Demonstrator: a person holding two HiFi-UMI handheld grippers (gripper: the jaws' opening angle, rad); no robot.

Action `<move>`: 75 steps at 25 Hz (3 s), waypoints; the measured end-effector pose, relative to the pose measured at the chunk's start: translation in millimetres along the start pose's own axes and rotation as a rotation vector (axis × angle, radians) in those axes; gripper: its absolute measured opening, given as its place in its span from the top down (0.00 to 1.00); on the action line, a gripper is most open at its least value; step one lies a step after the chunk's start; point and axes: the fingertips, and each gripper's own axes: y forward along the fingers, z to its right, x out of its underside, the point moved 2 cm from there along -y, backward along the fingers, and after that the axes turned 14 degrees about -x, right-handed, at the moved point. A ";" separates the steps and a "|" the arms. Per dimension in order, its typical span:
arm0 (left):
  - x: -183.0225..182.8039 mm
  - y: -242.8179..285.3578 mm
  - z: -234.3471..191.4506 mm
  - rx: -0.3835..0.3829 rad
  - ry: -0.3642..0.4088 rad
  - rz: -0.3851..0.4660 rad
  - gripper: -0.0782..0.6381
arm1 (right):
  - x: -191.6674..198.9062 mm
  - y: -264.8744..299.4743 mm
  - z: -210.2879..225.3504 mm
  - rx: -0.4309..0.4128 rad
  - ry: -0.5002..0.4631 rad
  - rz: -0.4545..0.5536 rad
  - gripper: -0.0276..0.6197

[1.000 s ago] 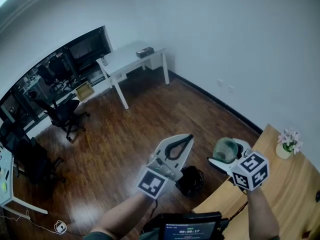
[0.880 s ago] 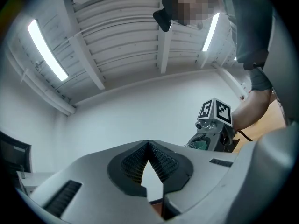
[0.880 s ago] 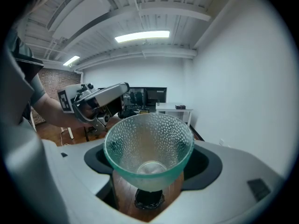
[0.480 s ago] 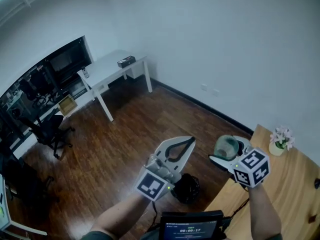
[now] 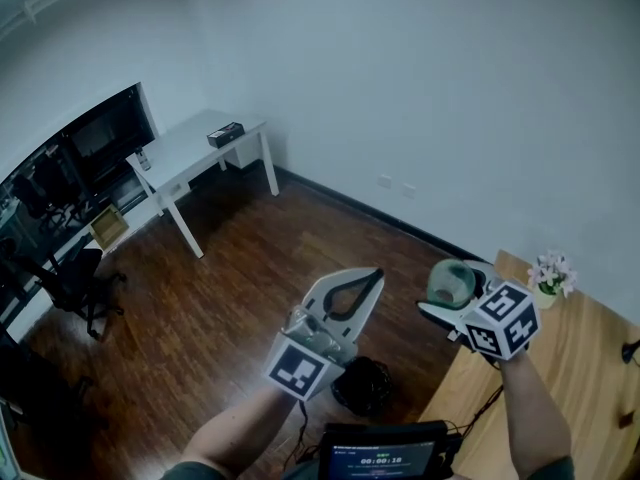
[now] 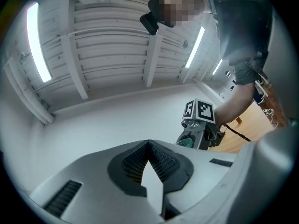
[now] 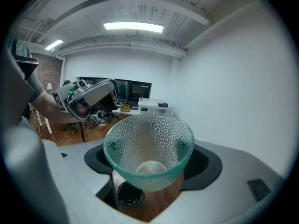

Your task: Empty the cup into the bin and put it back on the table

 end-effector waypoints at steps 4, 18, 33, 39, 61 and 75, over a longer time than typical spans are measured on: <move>-4.1 6.2 -3.6 0.036 0.016 0.022 0.90 | -6.4 4.0 7.3 0.019 -0.003 -0.032 0.34; -7.9 8.1 -28.9 0.038 0.048 0.071 0.90 | -14.7 18.6 49.7 0.070 -0.074 -0.265 0.34; 7.0 6.2 -39.0 -0.001 0.031 0.030 0.90 | -0.5 32.2 70.2 0.197 -0.304 -0.547 0.34; 14.0 7.9 -37.4 -0.030 0.006 0.007 0.90 | 4.3 25.6 75.9 0.235 -0.391 -0.612 0.34; 1.6 0.0 -51.4 -0.090 0.011 0.006 0.90 | -14.7 35.5 79.1 0.291 -0.630 -0.757 0.34; 4.7 -7.2 -52.5 -0.108 0.025 -0.045 0.90 | -27.0 50.8 66.9 0.278 -0.762 -0.780 0.34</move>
